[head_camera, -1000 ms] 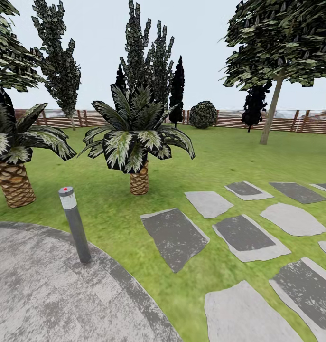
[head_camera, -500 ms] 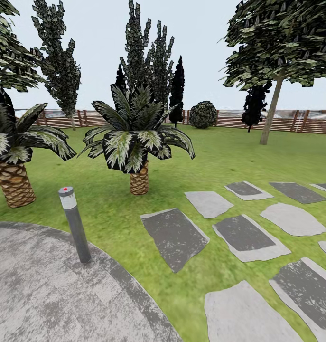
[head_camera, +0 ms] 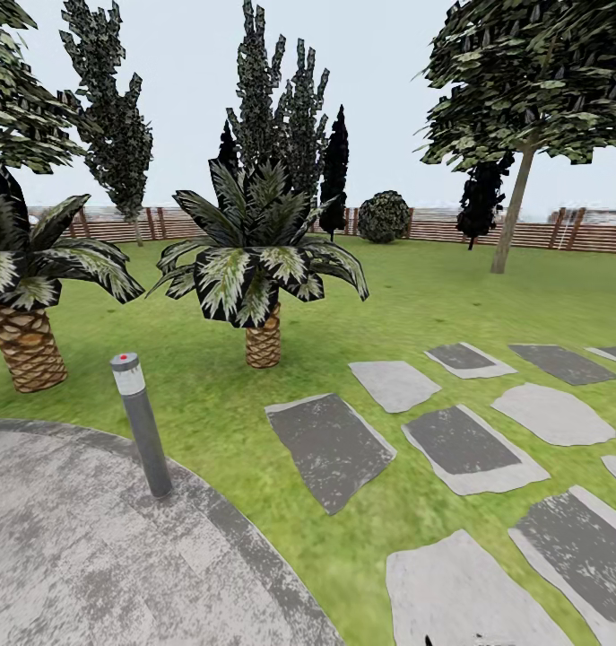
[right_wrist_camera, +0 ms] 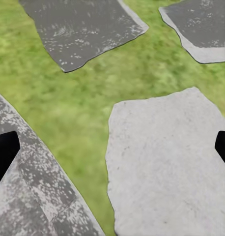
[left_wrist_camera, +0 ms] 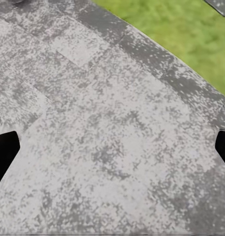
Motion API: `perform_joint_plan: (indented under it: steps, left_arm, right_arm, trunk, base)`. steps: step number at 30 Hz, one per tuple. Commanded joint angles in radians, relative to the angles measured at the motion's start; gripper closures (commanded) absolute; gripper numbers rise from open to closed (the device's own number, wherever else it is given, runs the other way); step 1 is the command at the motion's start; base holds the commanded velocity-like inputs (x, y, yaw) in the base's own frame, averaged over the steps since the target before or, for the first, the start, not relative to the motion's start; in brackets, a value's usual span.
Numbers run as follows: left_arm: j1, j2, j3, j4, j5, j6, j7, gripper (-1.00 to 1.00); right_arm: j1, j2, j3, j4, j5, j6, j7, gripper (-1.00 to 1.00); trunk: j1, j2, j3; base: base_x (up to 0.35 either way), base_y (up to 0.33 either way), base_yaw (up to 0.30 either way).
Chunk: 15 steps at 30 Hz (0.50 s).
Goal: Pick up the pesticide atomizer in the garden and spray insectifuge to fully cover both potted plants in the garden.
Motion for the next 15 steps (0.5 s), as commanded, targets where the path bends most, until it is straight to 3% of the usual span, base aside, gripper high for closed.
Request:
perform_joint_plan:
  steps: [1,6,15]
  left_arm:
    - [0.002,0.001,-0.002,0.004,-0.003,-0.004,0.002,-1.0]
    - [0.005,0.001,-0.002,0.012,-0.007,-0.004,0.001,-1.0]
    - [0.005,-0.004,-0.005,0.015,-0.007,-0.004,0.001,-1.0]
  right_arm:
    - [0.0,0.0,-0.001,-0.001,0.0,-0.003,0.0,-1.0]
    - [-0.001,-0.001,0.0,0.003,0.0,-0.002,0.0,-1.0]
    - [-0.002,-0.001,-0.002,0.076,-0.001,-0.003,0.0,-1.0]
  trunk:
    - [0.0,-0.001,-0.001]
    - [0.0,-0.001,-0.001]
    - [0.004,-0.008,-0.005]
  base:
    - [0.0,0.0,0.0]
    - [0.0,0.0,-0.049]
    - [0.0,0.0,-0.244]
